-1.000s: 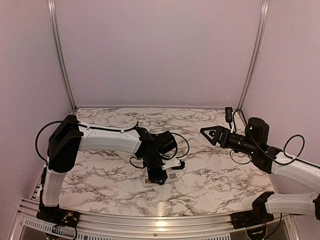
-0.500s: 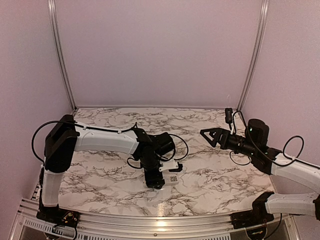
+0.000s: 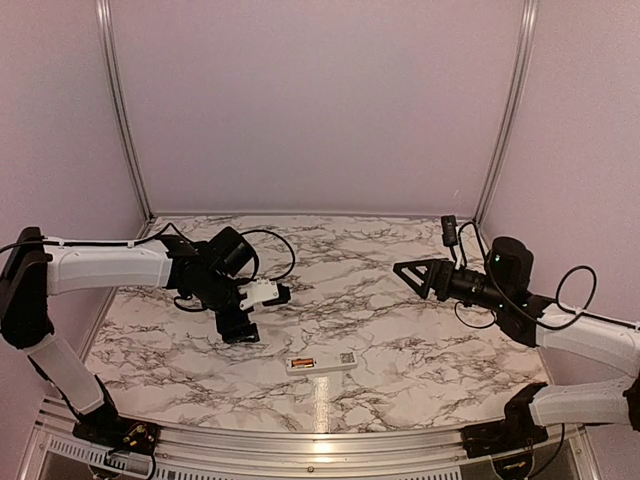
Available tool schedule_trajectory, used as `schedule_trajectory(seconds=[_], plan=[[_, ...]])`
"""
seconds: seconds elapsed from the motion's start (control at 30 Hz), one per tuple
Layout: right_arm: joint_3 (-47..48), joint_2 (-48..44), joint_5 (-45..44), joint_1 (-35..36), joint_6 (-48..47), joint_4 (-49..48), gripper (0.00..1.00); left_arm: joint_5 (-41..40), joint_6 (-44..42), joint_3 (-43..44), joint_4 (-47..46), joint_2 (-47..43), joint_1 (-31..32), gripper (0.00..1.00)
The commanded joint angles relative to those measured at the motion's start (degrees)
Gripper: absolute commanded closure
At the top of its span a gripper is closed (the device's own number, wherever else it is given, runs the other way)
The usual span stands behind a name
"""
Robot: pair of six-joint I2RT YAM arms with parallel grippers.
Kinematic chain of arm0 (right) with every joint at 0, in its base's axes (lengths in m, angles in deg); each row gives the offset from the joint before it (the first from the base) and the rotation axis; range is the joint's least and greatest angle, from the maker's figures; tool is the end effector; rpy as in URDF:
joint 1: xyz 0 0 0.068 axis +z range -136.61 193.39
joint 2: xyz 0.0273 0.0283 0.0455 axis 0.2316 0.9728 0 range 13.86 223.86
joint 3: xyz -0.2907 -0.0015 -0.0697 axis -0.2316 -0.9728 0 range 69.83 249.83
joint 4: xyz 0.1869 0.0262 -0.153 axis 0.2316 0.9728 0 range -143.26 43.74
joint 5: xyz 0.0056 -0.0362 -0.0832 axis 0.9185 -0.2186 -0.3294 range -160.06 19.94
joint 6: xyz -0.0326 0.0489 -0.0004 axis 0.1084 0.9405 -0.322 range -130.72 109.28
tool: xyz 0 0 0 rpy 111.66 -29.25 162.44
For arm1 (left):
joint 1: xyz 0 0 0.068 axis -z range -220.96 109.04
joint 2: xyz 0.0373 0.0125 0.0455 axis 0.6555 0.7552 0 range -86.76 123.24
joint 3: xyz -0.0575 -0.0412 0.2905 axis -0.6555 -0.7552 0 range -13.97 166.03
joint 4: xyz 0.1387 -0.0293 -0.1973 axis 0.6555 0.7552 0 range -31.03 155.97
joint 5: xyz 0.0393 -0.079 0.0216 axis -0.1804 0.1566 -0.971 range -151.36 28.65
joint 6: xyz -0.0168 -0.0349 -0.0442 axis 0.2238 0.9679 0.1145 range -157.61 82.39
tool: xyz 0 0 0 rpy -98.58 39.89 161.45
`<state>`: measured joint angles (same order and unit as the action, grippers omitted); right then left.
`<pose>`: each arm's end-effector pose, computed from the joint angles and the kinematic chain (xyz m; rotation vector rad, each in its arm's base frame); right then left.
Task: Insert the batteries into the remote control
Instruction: Pick up the battery cover from the center of the board.
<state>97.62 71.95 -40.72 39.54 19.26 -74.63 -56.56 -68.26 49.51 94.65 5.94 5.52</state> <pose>0.1710 0.1071 0.2814 -0.3439 1.8188 1.1438 0.2101 -0.2264 0.2412 1.7108 2.1052 -0.1958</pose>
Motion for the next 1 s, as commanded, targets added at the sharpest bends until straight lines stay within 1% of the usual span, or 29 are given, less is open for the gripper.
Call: schedule_trajectory(seconds=[0.0, 0.17, 0.37, 0.57, 0.7, 0.87, 0.97], plan=[[-0.3, 1.9, 5.4, -0.5, -0.1, -4.8, 0.02, 6.1, -5.2, -0.3, -1.4, 1.3, -2.4, 0.23], [-0.5, 2.9, 6.9, -0.5, 0.2, -5.5, 0.05, 7.8, -6.1, 1.0, -1.5, 4.7, -4.3, 0.28], [-0.6, 2.6, 7.4, -0.5, -0.1, -5.1, 0.10, 7.4, -6.7, 2.0, -1.4, 10.5, -4.6, 0.37], [-1.0, 2.4, 7.5, -0.5, -0.2, -5.0, 0.11, 7.5, -7.7, 2.3, -3.1, 13.5, -4.6, 0.46], [-1.0, 2.4, 7.6, -0.5, -0.2, -5.1, 0.13, 8.0, -7.9, 2.6, -2.5, 14.9, -4.6, 0.53], [-0.8, 2.6, 7.5, -0.5, -0.3, -5.1, 0.14, 7.6, -7.8, 1.7, -2.4, 15.1, -4.6, 0.65], [-0.7, 2.6, 7.5, -0.5, -0.4, -4.8, 0.14, 6.3, -7.1, 1.5, -1.7, 15.1, -3.9, 0.69]])
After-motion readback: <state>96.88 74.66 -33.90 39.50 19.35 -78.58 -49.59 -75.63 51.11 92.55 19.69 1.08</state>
